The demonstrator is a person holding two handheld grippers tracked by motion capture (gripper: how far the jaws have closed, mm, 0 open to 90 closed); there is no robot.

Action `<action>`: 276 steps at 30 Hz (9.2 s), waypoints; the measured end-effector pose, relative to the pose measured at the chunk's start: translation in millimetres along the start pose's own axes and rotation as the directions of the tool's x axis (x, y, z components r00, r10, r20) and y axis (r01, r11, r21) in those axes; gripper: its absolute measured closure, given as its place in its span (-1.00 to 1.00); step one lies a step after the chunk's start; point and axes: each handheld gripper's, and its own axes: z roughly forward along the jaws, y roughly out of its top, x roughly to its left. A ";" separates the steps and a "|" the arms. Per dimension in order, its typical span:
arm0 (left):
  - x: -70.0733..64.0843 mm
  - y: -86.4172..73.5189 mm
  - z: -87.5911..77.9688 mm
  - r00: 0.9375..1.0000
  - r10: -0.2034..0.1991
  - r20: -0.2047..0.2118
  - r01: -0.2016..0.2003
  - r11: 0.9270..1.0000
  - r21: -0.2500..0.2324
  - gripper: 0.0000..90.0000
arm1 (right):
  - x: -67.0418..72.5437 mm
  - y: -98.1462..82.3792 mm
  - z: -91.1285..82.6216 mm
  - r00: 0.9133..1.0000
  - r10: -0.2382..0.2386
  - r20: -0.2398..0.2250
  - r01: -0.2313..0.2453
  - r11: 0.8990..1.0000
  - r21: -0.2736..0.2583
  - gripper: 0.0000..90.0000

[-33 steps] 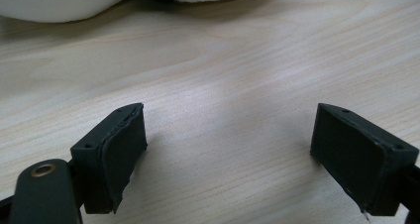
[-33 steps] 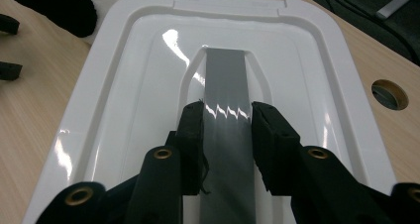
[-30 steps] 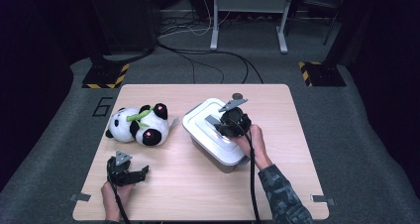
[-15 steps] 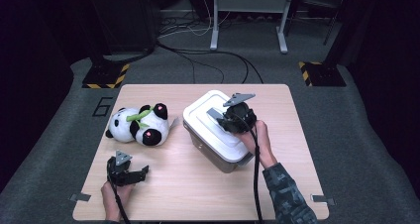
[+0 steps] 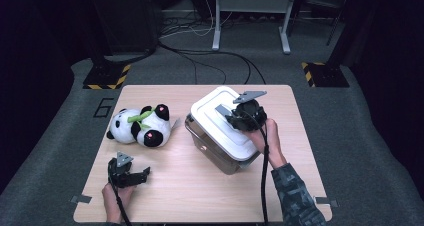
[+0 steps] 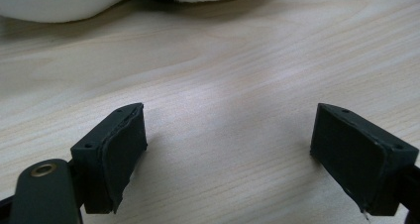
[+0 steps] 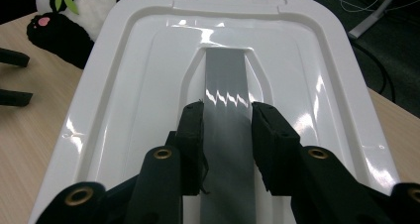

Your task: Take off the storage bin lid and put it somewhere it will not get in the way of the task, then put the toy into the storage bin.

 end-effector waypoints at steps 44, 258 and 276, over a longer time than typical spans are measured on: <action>-0.3 0.0 -0.1 1.000 0.007 0.003 -0.007 1.000 0.001 -0.70 | -85.9 -46.9 -38.1 0.949 0.229 0.215 -0.231 0.973 -0.017 0.48; 46.6 143.0 -14.6 0.996 0.036 0.086 -0.030 0.997 -0.071 -0.94 | -5.3 -240.1 8.6 0.922 0.306 0.237 -0.330 0.941 0.068 -1.00; 46.2 157.2 33.1 0.996 0.031 0.078 -0.034 0.999 0.041 -0.21 | -5.3 -240.5 8.2 0.930 0.289 0.226 -0.312 0.947 0.072 -0.98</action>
